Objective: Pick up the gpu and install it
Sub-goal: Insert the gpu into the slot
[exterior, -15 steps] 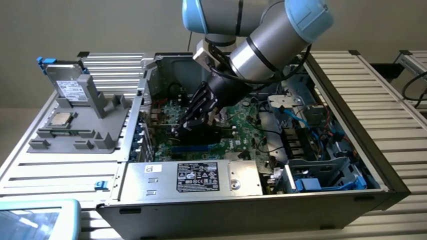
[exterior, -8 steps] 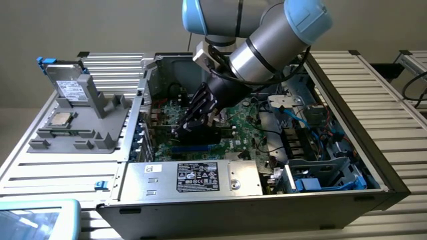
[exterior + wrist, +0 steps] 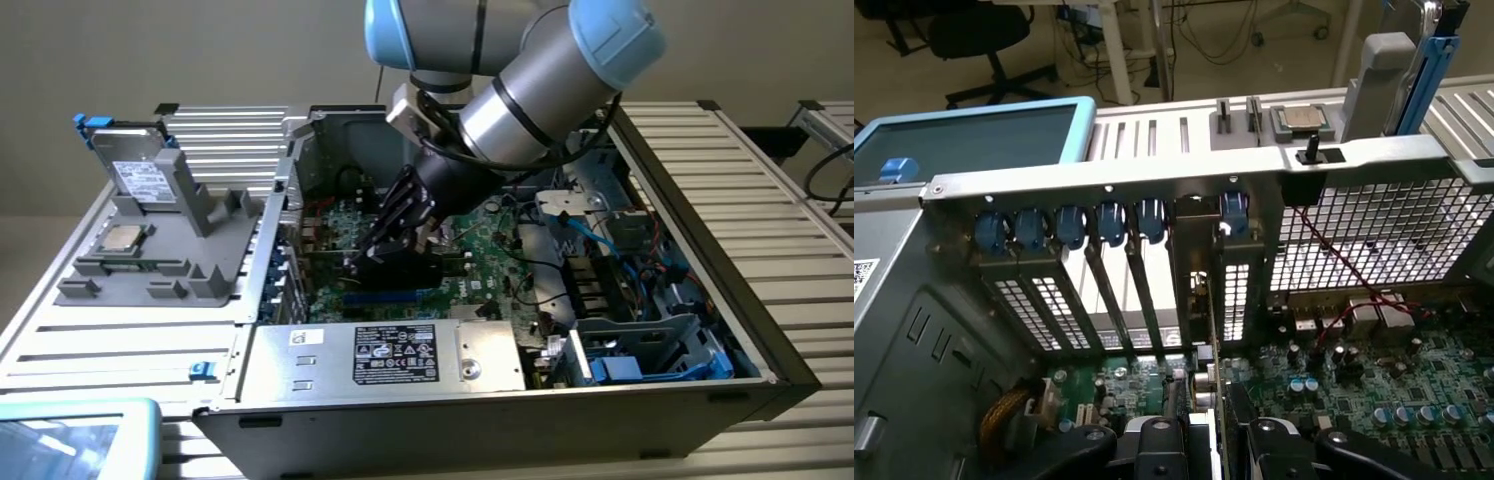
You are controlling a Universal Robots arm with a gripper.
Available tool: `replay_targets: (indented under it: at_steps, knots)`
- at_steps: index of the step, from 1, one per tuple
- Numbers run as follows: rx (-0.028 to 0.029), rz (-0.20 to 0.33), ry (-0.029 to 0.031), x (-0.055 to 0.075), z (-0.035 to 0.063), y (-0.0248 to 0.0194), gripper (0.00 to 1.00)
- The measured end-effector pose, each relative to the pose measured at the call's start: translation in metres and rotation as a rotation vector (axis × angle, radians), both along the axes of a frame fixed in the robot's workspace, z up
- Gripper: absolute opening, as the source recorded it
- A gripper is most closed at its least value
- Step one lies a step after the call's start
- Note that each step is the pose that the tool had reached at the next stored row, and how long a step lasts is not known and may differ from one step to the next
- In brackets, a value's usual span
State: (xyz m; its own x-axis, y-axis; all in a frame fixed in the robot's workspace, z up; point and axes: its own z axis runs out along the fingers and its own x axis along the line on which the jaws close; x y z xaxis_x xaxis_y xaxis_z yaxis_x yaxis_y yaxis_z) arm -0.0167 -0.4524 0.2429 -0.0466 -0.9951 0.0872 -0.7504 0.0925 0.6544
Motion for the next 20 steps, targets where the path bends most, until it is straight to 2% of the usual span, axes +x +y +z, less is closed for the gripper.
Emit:
replay_targets:
  at_steps: [13, 17, 20]
  knots:
    - [-0.0002, 0.000, 0.0001, 0.0008, -0.0031, 0.0010, 0.28]
    - [0.0016, 0.000, -0.0040, 0.0005, -0.0034, 0.0011, 0.28]
    - [0.0013, 0.000, -0.0040, 0.0003, -0.0032, 0.0010, 0.28]
